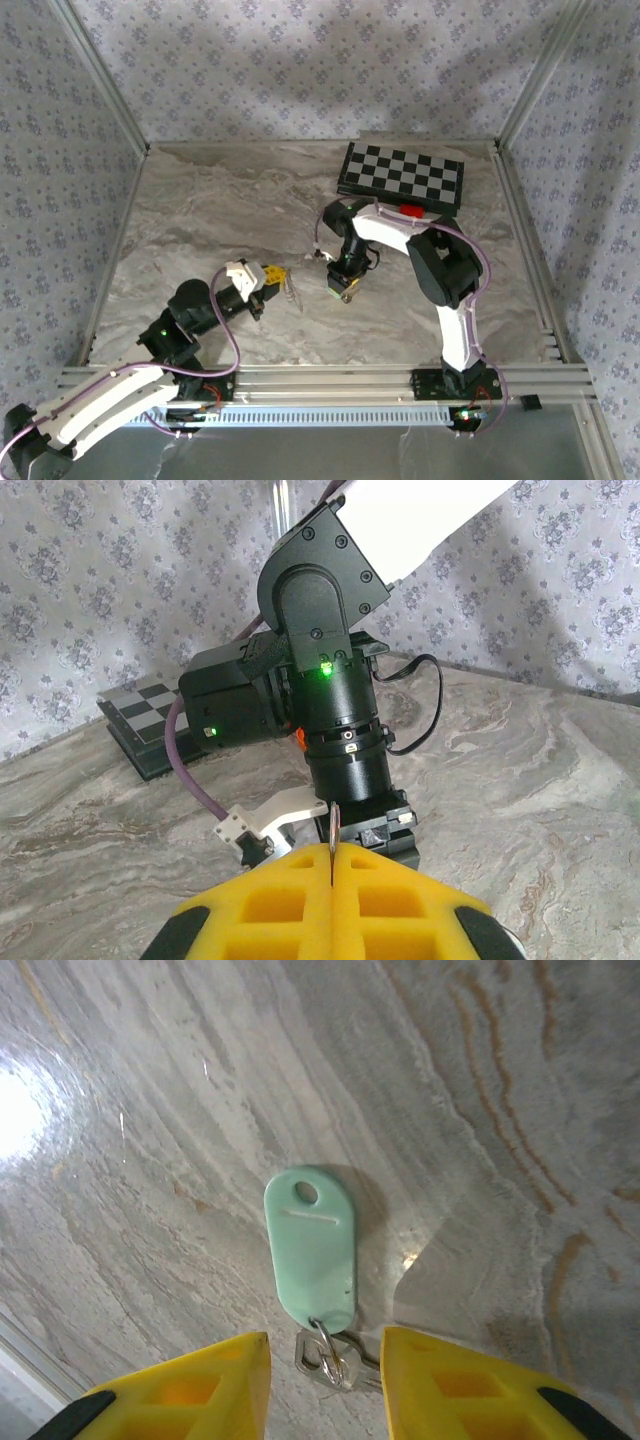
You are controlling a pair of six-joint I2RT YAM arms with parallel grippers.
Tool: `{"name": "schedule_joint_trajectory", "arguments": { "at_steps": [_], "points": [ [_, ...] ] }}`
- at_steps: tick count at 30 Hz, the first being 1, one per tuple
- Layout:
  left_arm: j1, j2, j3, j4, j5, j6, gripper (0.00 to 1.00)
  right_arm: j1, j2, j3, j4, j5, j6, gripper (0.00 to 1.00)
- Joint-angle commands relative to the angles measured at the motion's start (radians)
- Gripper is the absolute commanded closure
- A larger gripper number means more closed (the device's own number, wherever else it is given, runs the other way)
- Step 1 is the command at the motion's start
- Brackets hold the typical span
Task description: Put the keys on the keyring
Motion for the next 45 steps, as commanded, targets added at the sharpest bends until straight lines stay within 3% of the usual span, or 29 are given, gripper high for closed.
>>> {"name": "schedule_joint_trajectory", "arguments": {
  "at_steps": [1, 25, 36, 40, 45],
  "points": [
    [0.008, -0.006, 0.008, 0.031, -0.001, 0.011, 1.0, 0.009, 0.029, 0.03, -0.054, 0.03, -0.026, 0.66],
    [0.006, -0.023, 0.005, 0.026, -0.006, 0.011, 1.0, 0.035, 0.036, 0.031, -0.076, 0.062, -0.046, 0.81],
    [0.007, -0.024, 0.008, 0.019, -0.012, 0.011, 1.0, 0.04, 0.015, 0.021, -0.077, 0.062, -0.051, 0.98],
    [0.006, -0.024, 0.011, 0.014, -0.014, 0.012, 1.0, 0.038, -0.036, -0.019, -0.047, 0.056, -0.032, 1.0],
    [0.007, -0.019, 0.026, 0.008, -0.006, 0.007, 1.0, 0.038, -0.206, -0.134, 0.107, 0.017, 0.0, 1.0]
  ]
}}
